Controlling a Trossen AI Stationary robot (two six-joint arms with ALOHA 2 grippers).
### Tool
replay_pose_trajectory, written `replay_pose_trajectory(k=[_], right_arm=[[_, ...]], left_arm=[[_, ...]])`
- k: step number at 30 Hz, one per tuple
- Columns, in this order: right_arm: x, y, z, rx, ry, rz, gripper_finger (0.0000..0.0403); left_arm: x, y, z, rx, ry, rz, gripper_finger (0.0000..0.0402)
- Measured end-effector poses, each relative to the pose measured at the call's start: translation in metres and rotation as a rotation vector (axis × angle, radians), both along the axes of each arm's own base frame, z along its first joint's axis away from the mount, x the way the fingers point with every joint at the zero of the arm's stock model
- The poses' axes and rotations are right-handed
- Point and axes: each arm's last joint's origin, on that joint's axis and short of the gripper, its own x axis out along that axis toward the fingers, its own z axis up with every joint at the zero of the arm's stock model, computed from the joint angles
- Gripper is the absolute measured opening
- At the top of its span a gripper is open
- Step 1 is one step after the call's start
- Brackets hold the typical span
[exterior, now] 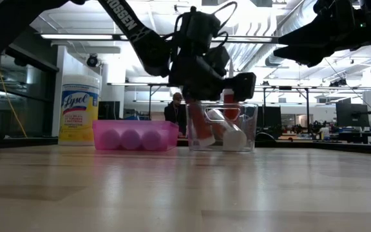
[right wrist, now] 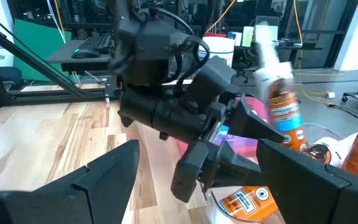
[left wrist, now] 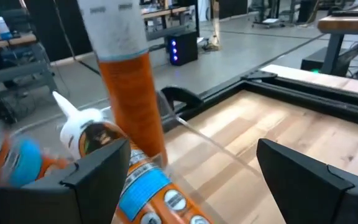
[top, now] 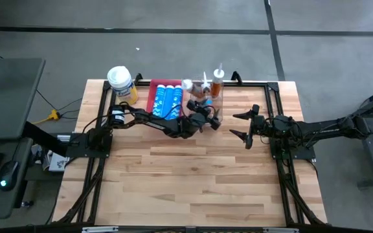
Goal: Sort silicone sealant tubes
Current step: Return to Home Position
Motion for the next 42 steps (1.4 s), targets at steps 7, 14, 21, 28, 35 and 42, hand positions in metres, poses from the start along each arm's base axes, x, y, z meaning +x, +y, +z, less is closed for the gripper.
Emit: replay_pose_trajectory(k=[7, 14, 21, 28, 35, 42], right_arm=[[0.000, 0.000, 0.000, 0.000, 0.000, 0.000, 0.0321], [0.000, 0.000, 0.000, 0.000, 0.000, 0.000, 0.0321], [0.000, 0.000, 0.000, 0.000, 0.000, 0.000, 0.0321], [0.000, 0.000, 0.000, 0.000, 0.000, 0.000, 0.0321], [0.000, 0.000, 0.000, 0.000, 0.000, 0.000, 0.0321], [0.000, 0.000, 0.000, 0.000, 0.000, 0.000, 0.0321]], left_arm=[[0.009, -0.002, 0.017, 0.019, -0.031, -0.031, 0.0344], [0.017, -0.003, 0.032, 0.015, -0.044, -0.086, 0.0344], [0.022, -0.004, 0.062, 0.128, -0.002, -0.120, 0.0344], [0.012, -0.004, 0.090, 0.150, 0.074, -0.144, 0.0344], [-0.008, -0.007, 0.124, 0.134, 0.138, -0.248, 0.0344], [-0.026, -0.015, 0.151, 0.099, 0.169, -0.513, 0.0343]])
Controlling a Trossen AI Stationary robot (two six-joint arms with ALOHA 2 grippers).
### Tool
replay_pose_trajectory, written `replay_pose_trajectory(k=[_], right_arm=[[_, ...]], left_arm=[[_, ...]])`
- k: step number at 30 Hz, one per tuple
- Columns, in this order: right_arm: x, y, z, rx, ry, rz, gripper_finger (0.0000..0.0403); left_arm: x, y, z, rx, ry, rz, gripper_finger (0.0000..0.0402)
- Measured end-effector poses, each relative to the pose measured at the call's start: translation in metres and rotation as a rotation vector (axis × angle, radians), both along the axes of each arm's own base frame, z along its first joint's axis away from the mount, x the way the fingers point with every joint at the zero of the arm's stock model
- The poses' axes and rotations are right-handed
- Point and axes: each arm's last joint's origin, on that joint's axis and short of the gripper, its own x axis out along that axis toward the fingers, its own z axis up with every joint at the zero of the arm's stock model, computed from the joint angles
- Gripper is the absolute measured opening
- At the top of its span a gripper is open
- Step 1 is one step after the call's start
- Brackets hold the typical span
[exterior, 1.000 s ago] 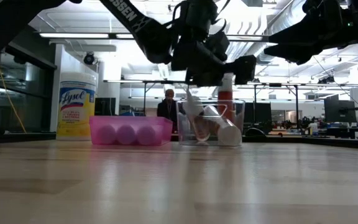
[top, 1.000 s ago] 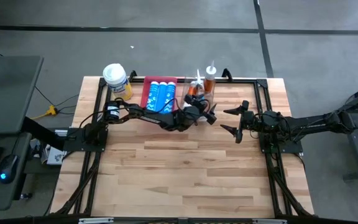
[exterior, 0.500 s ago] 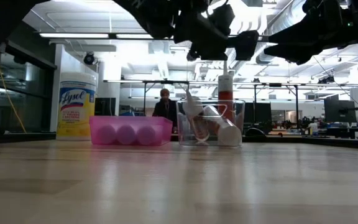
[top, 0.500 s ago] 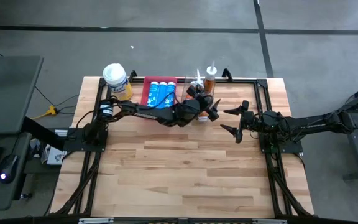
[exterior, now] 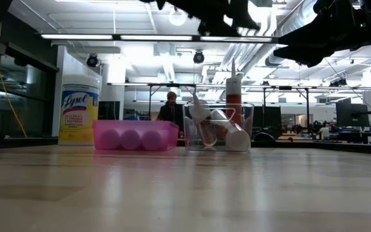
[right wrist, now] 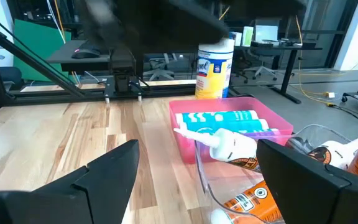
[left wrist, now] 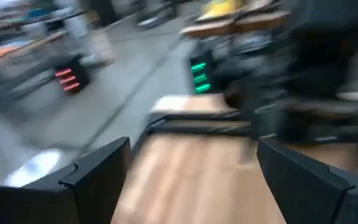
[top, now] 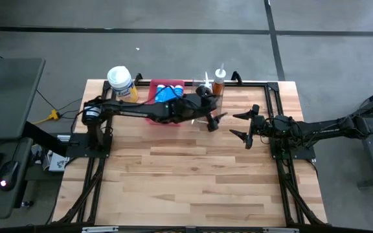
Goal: Sort silicone sealant tubes
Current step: Return to Home Position
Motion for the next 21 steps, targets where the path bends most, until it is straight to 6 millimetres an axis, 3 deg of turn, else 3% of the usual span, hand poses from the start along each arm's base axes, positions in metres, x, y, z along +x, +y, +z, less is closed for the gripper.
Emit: replay_pose_trajectory(k=[7, 12, 21], right_arm=[[0.000, 0.000, 0.000, 0.000, 0.000, 0.000, 0.0321], [0.000, 0.000, 0.000, 0.000, 0.000, 0.000, 0.0321], [0.000, 0.000, -0.001, 0.000, 0.006, 0.000, 0.0321]], left_arm=[[-0.014, -0.013, 0.010, -0.108, 0.011, -0.395, 0.0343], [-0.035, -0.016, 0.007, -0.150, 0.004, -0.462, 0.0343], [-0.098, -0.023, -0.012, -0.190, -0.001, -0.532, 0.0343]])
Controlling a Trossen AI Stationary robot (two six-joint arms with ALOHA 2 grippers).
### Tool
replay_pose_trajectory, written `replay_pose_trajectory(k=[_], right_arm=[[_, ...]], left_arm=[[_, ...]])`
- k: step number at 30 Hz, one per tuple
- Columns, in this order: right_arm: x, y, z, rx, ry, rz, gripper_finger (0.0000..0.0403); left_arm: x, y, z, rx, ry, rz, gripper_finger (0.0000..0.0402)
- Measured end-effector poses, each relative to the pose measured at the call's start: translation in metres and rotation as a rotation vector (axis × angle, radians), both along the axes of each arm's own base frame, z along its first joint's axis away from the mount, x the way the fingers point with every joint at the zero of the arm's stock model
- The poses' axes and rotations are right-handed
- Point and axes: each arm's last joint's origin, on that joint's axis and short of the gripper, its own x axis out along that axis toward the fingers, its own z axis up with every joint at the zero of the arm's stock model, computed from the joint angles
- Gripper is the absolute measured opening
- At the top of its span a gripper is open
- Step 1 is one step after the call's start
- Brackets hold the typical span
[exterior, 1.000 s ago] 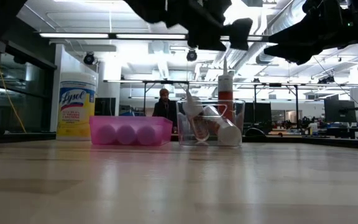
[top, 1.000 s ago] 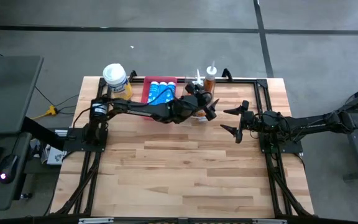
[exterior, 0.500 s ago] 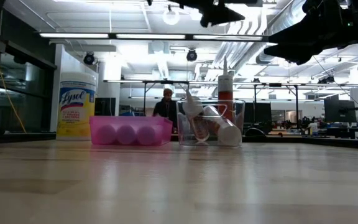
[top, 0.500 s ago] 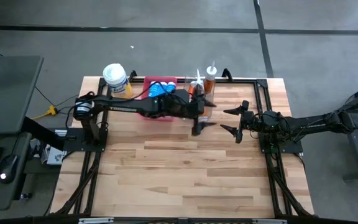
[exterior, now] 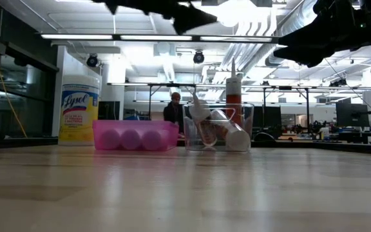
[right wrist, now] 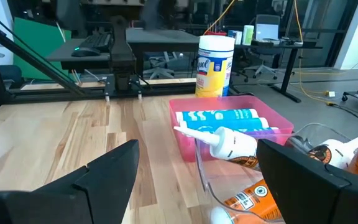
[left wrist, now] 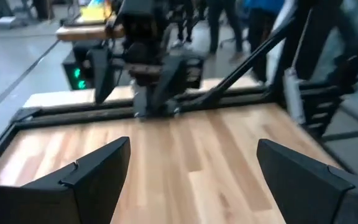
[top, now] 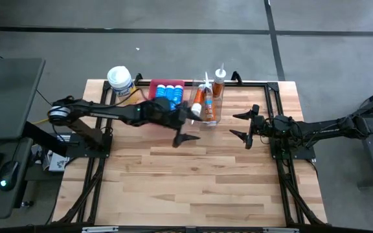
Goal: Sort silicone sealant tubes
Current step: Return to Home Position
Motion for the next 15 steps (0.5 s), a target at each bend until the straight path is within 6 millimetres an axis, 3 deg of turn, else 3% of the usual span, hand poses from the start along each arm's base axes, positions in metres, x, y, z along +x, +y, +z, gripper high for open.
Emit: replay_pose_trajectory(k=[8, 15], right_arm=[[0.000, 0.000, 0.000, 0.000, 0.001, -0.001, 0.0321], [0.000, 0.000, 0.000, 0.000, -0.002, 0.000, 0.0321]], left_arm=[[-0.051, 0.006, -0.028, -0.048, -0.040, -0.025, 0.0343], [-0.094, 0.018, -0.055, -0.215, -0.064, 0.063, 0.0343]])
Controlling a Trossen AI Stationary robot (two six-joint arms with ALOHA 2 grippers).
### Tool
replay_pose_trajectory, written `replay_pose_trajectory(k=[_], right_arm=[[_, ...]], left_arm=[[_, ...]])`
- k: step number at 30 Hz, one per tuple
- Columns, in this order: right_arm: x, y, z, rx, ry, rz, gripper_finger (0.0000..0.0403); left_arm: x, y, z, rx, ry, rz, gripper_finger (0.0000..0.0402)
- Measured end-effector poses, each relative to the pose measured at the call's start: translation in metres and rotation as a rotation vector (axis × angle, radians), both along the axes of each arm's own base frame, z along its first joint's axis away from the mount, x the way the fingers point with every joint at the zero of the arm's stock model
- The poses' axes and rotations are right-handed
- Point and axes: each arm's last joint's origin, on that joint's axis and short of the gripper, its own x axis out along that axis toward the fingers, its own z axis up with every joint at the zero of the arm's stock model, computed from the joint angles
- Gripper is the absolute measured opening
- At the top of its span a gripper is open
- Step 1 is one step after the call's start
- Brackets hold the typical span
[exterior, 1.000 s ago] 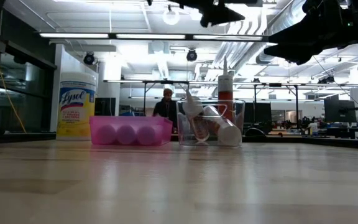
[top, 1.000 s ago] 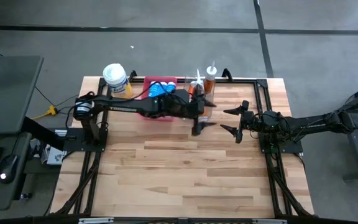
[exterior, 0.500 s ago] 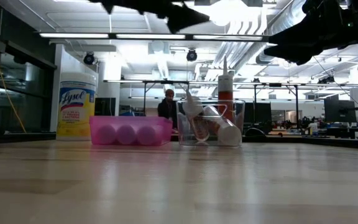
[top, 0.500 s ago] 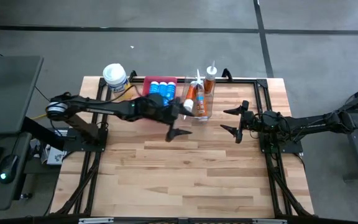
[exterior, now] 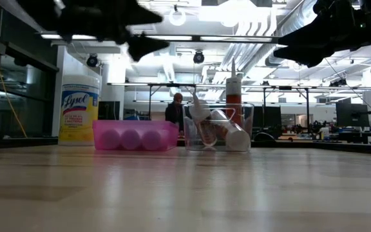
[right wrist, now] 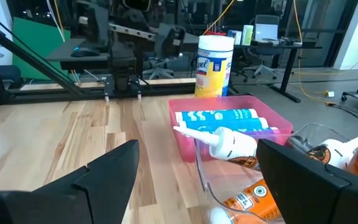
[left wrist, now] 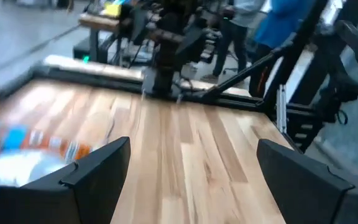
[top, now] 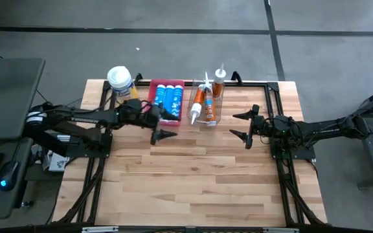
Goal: Sort silicone sealant tubes
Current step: Return to Home Position
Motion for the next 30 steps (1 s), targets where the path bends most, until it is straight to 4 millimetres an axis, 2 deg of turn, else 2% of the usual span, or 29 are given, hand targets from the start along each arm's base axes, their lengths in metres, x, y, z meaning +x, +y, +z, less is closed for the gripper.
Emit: replay_pose_trajectory(k=[6, 12, 26, 30], right_arm=[[0.000, 0.000, 0.000, 0.000, 0.004, 0.000, 0.0321], [0.000, 0.000, 0.000, 0.000, 0.004, 0.000, 0.0321], [0.000, 0.000, 0.000, 0.000, 0.004, 0.000, 0.0321], [0.000, 0.000, 0.000, 0.000, 0.004, 0.000, 0.0321]], left_arm=[[-0.035, -0.006, -0.012, -0.119, -0.010, 0.008, 0.0343], [-0.064, -0.011, -0.018, -0.123, -0.057, 0.013, 0.0343], [-0.109, -0.014, -0.036, -0.139, -0.170, -0.006, 0.0343], [-0.119, -0.017, -0.046, -0.196, -0.179, -0.007, 0.0343]])
